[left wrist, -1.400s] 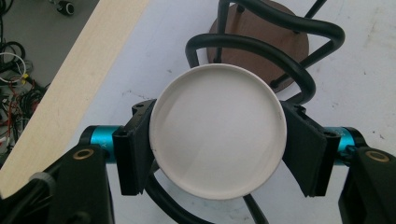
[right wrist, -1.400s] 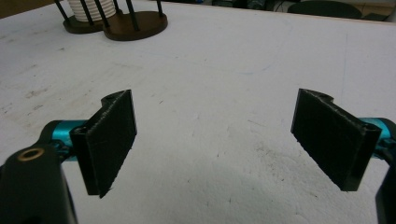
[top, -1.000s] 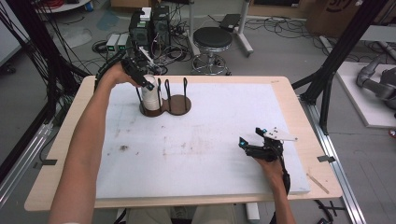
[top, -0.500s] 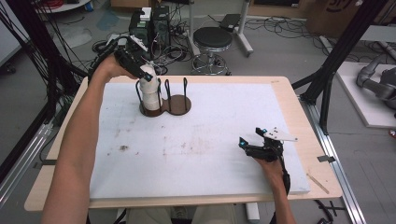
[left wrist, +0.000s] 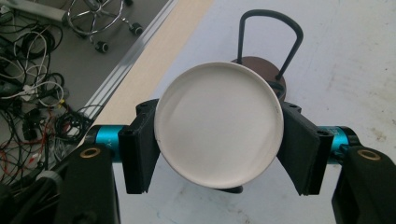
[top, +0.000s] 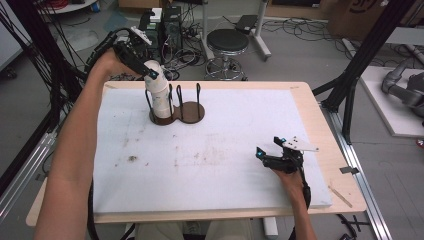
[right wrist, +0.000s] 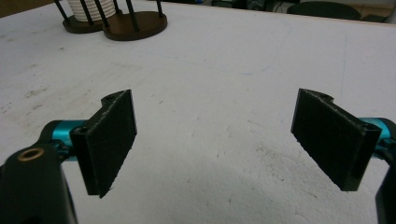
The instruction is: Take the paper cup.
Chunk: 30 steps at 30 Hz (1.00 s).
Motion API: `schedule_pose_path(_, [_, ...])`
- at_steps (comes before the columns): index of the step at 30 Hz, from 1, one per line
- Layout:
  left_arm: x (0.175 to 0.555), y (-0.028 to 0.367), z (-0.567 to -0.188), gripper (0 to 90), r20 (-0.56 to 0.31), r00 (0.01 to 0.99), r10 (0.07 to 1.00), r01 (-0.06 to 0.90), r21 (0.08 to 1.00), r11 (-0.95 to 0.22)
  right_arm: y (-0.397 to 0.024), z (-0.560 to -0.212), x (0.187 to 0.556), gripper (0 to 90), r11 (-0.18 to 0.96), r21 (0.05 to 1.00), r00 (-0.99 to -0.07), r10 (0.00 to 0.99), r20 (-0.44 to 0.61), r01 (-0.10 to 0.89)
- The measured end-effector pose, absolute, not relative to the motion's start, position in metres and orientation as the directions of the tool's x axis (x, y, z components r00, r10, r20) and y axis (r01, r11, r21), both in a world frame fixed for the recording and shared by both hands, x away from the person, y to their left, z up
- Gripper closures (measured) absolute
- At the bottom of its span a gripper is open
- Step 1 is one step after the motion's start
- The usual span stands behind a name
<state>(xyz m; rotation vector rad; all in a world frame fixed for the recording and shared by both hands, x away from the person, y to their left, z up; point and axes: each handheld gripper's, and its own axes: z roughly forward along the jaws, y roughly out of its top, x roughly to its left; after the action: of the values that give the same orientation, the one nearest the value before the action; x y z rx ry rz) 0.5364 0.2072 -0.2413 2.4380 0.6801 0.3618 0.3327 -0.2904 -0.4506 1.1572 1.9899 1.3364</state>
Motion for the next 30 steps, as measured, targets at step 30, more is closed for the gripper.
schedule_pose_path(30, [0.448,0.216,-0.231,36.0,0.095,0.893,0.440,0.208,0.780,-0.590,-0.291,-0.451,0.333,14.5,0.165,0.911,-0.532,0.844,0.068,0.378])
